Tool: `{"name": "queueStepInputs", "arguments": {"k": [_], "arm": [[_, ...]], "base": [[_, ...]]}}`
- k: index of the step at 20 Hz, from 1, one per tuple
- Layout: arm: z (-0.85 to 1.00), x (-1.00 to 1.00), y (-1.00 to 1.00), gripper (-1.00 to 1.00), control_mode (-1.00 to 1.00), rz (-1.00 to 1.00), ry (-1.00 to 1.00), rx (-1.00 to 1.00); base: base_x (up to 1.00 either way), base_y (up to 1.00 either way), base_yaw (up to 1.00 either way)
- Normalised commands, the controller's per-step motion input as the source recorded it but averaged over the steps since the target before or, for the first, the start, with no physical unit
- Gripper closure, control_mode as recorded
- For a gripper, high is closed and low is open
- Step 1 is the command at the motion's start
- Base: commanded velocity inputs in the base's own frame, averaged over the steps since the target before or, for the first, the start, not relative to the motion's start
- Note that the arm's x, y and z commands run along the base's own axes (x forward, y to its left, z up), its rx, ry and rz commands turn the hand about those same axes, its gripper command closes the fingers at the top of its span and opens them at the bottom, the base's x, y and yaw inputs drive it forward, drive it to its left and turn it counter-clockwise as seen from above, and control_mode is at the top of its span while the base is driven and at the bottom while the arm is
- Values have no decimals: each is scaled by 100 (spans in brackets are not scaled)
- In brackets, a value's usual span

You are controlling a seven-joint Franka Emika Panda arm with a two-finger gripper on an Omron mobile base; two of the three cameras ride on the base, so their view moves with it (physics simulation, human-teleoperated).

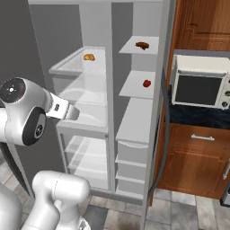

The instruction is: There's a chicken drumstick in the fridge that needs to be moved to the freezer for freezing. Pick up the chicken drumstick from the fridge, place it on any shelf in the freezer, and close the fridge and freezer doors when done.

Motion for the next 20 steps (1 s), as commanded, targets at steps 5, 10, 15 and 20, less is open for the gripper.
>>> {"name": "queueStepInputs", "arguments": {"k": [5, 10, 15, 20], "arm": [[-4, 1, 1, -100, -100, 0, 0, 0], [0, -48, -48, -100, -100, -3, -8, 3], [0, -64, -55, -100, -100, -7, -15, 19], [0, -41, -62, -100, -100, -12, -4, 17]], "base": [[0, 2, 0], [0, 0, 0], [0, 0, 0], [0, 0, 0]]}}
